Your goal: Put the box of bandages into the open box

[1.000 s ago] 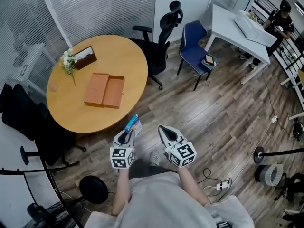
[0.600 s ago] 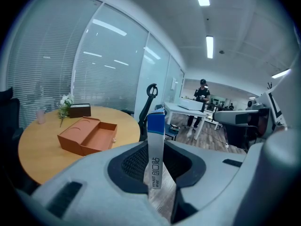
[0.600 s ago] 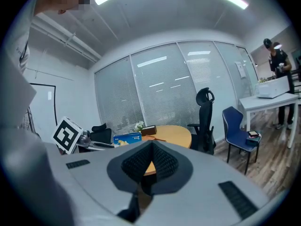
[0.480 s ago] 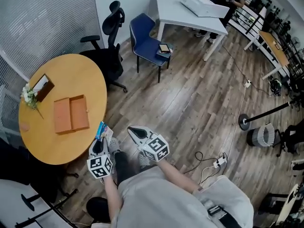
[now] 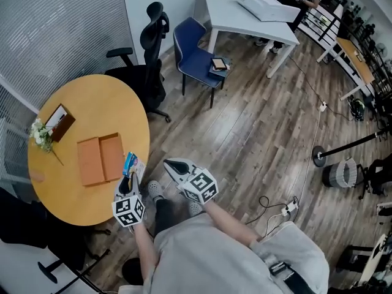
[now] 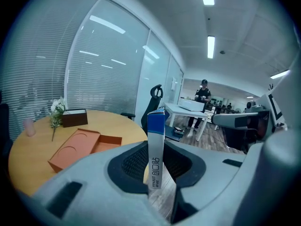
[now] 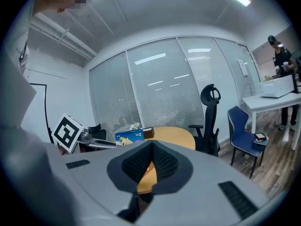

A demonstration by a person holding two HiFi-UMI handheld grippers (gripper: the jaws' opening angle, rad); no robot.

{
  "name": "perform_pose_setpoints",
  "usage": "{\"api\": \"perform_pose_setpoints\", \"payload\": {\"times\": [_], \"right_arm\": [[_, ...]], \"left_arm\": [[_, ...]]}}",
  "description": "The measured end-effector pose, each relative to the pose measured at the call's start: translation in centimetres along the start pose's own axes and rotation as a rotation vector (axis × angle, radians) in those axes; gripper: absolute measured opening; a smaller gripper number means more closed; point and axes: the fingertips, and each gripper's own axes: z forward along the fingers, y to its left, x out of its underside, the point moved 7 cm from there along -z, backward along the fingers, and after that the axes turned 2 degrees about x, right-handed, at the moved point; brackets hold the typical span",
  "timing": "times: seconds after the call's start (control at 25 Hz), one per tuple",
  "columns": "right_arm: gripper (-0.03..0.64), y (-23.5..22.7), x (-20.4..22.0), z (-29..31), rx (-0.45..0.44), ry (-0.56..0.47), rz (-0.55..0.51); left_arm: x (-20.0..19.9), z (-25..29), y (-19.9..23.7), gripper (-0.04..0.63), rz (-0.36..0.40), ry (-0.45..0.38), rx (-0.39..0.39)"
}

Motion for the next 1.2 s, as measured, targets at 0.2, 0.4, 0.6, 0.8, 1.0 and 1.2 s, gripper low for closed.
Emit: {"api": "perform_pose_setpoints", "payload": {"times": [0.2, 0.4, 0.6, 0.8, 1.0, 1.2], "right_arm": [[-0.004, -0.6, -0.8, 5.3, 0.013, 0.036, -0.018], [-0.003, -0.2, -1.8, 10.8, 0.011, 0.044, -0.015], [-0.003, -0.1, -2.7, 14.9, 0.020, 0.059, -0.023], [-0.003, 0.2, -2.9, 18.6, 0.026, 0.099, -0.047], [-0.003, 0.4, -2.6, 21.8, 0.032, 0.171, -0.062], [-0.003, 0.7, -2.7, 24.5, 0.035, 0.194, -0.065]], "left_arm": [[-1.4, 2.7, 4.6, 0.091, -0.023, 0.023, -0.016], [-3.2, 4.3, 9.6, 0.091, -0.028, 0.053, -0.021], [-4.8, 6.4, 13.1, 0.091, -0.025, 0.076, 0.005], [-5.8, 8.2, 16.8, 0.091, 0.006, 0.107, -0.009], [-6.5, 9.8, 19.9, 0.091, -0.013, 0.130, 0.033], [-7.1, 11.5, 22.7, 0.091, -0.030, 0.180, 0.105]]}}
